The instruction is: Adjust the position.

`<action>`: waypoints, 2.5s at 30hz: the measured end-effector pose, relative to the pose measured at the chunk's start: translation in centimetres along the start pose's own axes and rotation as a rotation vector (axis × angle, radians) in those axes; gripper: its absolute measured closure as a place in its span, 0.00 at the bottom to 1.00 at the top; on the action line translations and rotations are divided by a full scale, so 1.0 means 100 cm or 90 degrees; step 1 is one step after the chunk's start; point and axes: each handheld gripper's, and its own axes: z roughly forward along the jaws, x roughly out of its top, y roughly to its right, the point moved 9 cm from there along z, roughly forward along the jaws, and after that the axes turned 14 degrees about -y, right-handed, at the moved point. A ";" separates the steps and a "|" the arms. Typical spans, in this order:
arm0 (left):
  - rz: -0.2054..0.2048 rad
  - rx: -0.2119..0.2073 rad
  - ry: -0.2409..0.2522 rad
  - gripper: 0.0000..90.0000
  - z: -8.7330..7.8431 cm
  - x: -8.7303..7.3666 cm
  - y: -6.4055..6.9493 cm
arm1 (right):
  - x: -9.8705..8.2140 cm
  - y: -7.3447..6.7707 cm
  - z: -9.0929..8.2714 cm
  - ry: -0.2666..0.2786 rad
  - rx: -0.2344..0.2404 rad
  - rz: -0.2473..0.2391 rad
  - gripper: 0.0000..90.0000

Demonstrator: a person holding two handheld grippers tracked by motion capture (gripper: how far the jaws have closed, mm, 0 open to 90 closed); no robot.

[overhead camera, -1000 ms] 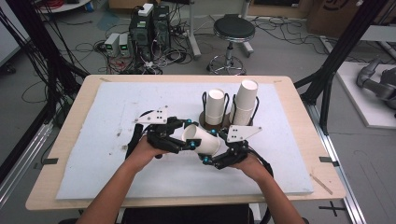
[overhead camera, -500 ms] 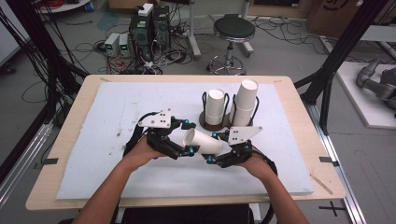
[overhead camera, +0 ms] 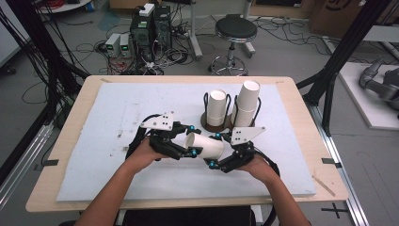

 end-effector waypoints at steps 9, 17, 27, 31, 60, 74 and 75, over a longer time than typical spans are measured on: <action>-0.019 -0.007 0.039 0.40 -0.005 -0.002 -0.001 | 0.003 0.000 -0.004 0.038 0.007 0.002 0.27; -0.027 -0.012 0.053 0.40 -0.006 -0.003 0.001 | 0.001 -0.003 -0.007 0.032 0.019 -0.020 0.41; 0.003 0.034 -0.029 0.32 -0.002 -0.010 0.000 | -0.003 -0.003 -0.008 0.013 0.015 -0.040 0.47; 0.004 0.017 -0.035 0.36 0.000 -0.012 0.000 | -0.004 -0.003 -0.009 0.005 0.015 -0.045 0.47; 0.035 0.059 -0.083 0.28 0.004 -0.022 -0.004 | -0.005 -0.002 -0.012 0.019 0.039 -0.007 0.43; 0.026 -0.002 -0.079 0.39 0.008 -0.026 0.002 | -0.008 -0.002 -0.008 -0.001 0.056 0.023 0.32; 0.023 0.001 -0.074 0.40 0.009 -0.026 0.002 | -0.008 -0.001 -0.007 0.000 0.055 0.033 0.27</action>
